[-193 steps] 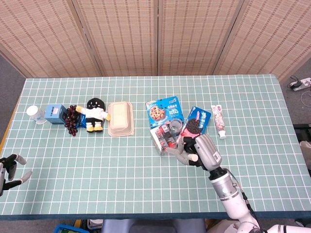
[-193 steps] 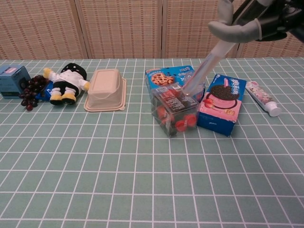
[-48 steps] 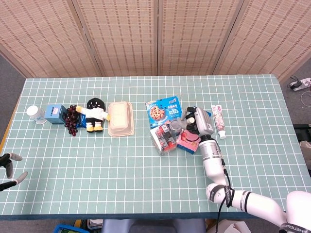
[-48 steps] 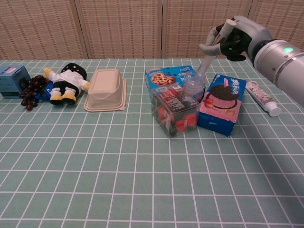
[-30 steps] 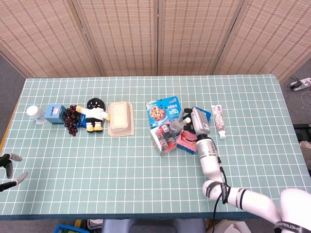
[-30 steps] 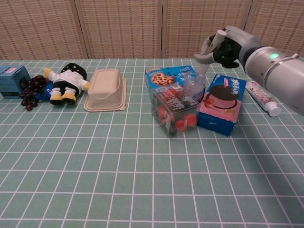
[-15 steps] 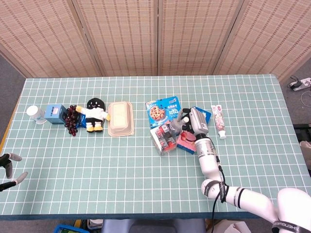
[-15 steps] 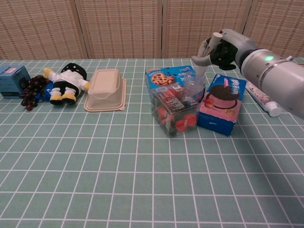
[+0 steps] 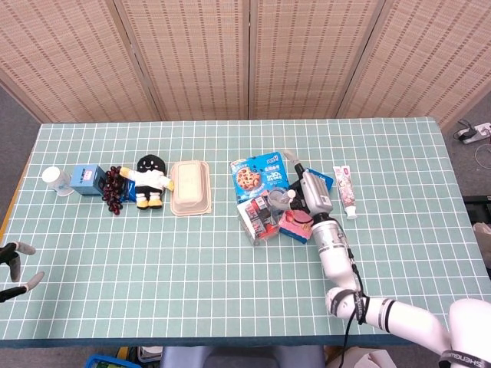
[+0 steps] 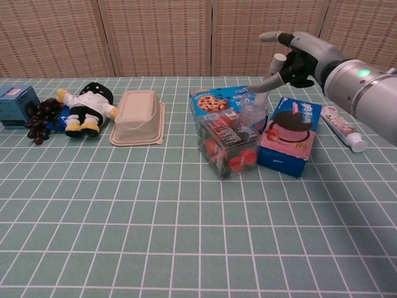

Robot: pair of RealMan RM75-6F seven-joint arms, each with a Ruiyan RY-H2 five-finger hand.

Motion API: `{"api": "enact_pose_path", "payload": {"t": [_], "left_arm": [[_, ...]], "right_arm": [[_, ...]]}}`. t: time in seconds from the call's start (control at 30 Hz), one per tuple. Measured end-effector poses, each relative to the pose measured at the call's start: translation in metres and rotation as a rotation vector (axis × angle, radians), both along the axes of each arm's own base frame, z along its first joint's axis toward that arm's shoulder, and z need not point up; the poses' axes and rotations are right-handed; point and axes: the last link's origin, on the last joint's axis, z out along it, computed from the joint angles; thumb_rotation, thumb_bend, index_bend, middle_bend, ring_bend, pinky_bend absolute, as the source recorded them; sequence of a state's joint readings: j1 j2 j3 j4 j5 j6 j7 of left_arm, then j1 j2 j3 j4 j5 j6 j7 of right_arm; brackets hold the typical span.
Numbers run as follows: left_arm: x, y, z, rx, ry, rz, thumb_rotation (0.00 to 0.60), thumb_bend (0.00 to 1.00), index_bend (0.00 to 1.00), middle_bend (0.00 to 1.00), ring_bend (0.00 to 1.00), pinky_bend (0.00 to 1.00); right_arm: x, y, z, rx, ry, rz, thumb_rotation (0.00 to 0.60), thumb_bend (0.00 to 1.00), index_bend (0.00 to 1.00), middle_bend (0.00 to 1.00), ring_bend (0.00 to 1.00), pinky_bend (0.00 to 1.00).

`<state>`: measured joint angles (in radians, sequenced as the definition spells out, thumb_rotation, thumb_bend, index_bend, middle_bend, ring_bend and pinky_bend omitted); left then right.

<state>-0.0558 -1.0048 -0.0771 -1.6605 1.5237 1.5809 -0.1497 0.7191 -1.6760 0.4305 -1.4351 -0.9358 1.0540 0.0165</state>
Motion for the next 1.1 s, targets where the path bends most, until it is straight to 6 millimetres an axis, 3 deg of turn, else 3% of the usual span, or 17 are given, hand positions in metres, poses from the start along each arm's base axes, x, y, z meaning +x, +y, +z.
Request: {"api": "enact_pose_path", "payload": {"t": [0.3,0.67,0.8,0.87,0.97,1.1], "left_arm": [[0.000,0.001,-0.004,-0.013,0.020,0.002,0.600,0.14,0.57,0.76,0.56,0.75],[0.000,0.004,-0.015,-0.045,0.057,0.006,0.600,0.14,0.57,0.76,0.56,0.75],[0.001,0.005,-0.022,-0.061,0.072,0.003,0.600,0.14,0.57,0.75,0.55,0.75],[0.002,0.005,-0.024,-0.068,0.080,0.001,0.600,0.14,0.57,0.75,0.55,0.75],[0.003,0.005,-0.028,-0.075,0.090,-0.003,0.600,0.14,0.57,0.75,0.55,0.75],[0.004,0.005,-0.032,-0.086,0.102,-0.007,0.600,0.14,0.57,0.75,0.55,0.75]], "right_arm": [[-0.012,0.026,0.040,-0.068,0.125,0.060,0.600,0.00,0.07,1.00,1.00,1.00],[-0.056,0.089,0.099,-0.156,0.358,0.088,0.600,0.00,0.07,0.97,0.99,1.00],[-0.076,0.114,0.118,-0.193,0.432,0.069,0.600,0.00,0.12,0.87,0.90,1.00],[-0.084,0.125,0.124,-0.205,0.459,0.064,0.600,0.00,0.24,0.78,0.80,0.99],[-0.096,0.143,0.131,-0.219,0.494,0.059,0.600,0.00,0.35,0.67,0.67,0.87],[-0.111,0.161,0.140,-0.272,0.525,0.040,0.600,0.03,0.38,0.61,0.55,0.74]]}}
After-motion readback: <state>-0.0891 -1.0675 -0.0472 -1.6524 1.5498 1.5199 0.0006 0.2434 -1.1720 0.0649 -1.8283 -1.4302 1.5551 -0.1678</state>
